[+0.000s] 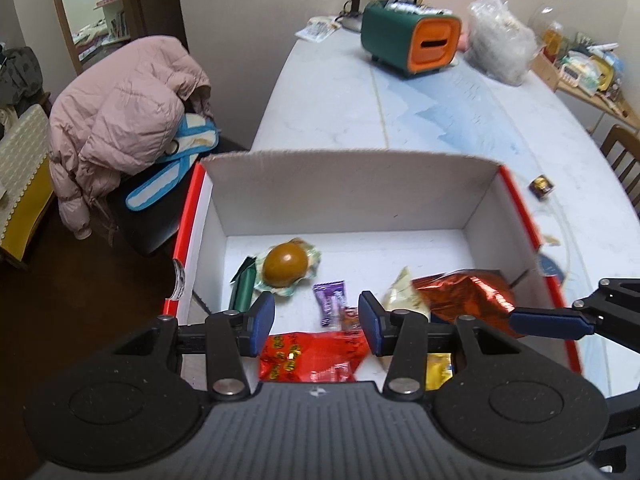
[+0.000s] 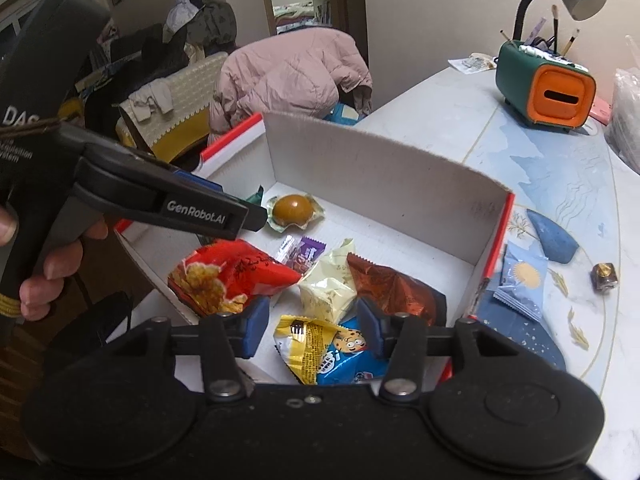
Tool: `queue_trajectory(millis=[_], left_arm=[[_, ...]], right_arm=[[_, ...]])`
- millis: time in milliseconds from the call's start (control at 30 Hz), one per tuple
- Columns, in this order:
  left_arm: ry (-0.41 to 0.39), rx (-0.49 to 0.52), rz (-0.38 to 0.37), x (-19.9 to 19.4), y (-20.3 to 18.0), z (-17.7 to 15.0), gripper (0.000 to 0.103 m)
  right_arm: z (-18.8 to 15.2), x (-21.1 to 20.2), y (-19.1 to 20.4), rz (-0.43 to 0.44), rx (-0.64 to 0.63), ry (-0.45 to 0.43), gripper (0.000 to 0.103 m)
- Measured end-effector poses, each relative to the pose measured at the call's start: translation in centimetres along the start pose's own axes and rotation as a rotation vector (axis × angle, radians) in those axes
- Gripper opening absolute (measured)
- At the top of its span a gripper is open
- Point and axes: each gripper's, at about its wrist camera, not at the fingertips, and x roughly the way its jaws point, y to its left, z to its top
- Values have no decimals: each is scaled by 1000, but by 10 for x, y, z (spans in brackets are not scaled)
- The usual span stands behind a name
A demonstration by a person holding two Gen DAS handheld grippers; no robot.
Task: Organize snacks
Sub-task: 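Withdraw both tools from the box toward the blue bag and chocolate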
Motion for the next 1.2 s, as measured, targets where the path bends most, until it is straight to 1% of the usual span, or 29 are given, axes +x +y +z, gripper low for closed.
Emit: queue_trajectory(millis=[100,167,267,400,533,667,800,867,900,1033,1067,1133,1200], left_arm=[[-26,8,-22,-11,-6,0,45],[-44,18,-37,-18,-11,0,49],[-68,29,-67,-28,-19,0,50],[-90,50,-105,-38,-33,0,50],[-108,74,-137,-46,-47,1,55],[-114,86,-161,-51,-61,2,55],[-113,91,-176,-52,-78,4,57],[-115,84,-181,-52,-87,5,65],[-118,79,-183,-52,-91,5,66],[-116,65,-184,-48,-114,9,68],[-116,62,-186,-47,-120,10,70],[-118,55,-189,-44,-132,11,73],[-119,48,-190,-40,-146,13,73]], right_arm=[[-1,-12,-2,0,12,-23,53],[-1,-20,-3,-1,18,-37,55],[-2,-32,-5,-6,28,-61,58],[-5,-51,-10,-17,39,-98,64],[-8,-67,-17,-32,46,-123,66],[-13,-83,-28,-50,60,-144,71],[-21,-98,-44,-65,72,-165,78],[-24,-104,-54,-69,78,-173,80],[-26,-108,-60,-70,82,-178,82],[-32,-119,-84,-73,96,-193,87],[-34,-122,-91,-76,101,-197,90],[-38,-127,-104,-76,108,-203,92],[-41,-132,-118,-81,107,-205,95]])
